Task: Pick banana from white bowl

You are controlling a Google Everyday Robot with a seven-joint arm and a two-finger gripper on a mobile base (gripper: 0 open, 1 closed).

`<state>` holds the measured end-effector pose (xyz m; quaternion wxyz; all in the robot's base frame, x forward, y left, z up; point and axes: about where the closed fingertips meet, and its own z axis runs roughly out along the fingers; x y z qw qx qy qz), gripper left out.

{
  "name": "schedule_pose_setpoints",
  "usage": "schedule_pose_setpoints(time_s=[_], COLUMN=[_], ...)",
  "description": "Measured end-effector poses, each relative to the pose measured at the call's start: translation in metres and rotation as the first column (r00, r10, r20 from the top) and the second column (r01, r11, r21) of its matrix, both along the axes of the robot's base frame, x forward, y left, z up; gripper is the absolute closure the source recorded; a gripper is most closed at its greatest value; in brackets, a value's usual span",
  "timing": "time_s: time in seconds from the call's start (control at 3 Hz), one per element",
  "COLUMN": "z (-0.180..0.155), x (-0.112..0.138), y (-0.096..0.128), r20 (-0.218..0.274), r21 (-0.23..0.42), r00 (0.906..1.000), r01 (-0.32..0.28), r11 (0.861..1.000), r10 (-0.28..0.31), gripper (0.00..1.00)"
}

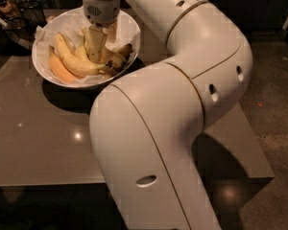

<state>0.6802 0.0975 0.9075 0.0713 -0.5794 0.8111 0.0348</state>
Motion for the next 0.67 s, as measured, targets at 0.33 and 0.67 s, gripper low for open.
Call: schedule_pose_setpoints(time_s=[0.33,0.67], z=[-0.0056,-0.0091], x=[0.0014,0.0023], y=[-0.0031,-0.0072], r20=[-0.015,-0.025], r21=[-0.005,-0.011], r00=[0.9999,0.9996], r01=[0.005,0.013], r11=[1.000,1.000], r10=[-0.005,-0.013], gripper=[0.32,0.32])
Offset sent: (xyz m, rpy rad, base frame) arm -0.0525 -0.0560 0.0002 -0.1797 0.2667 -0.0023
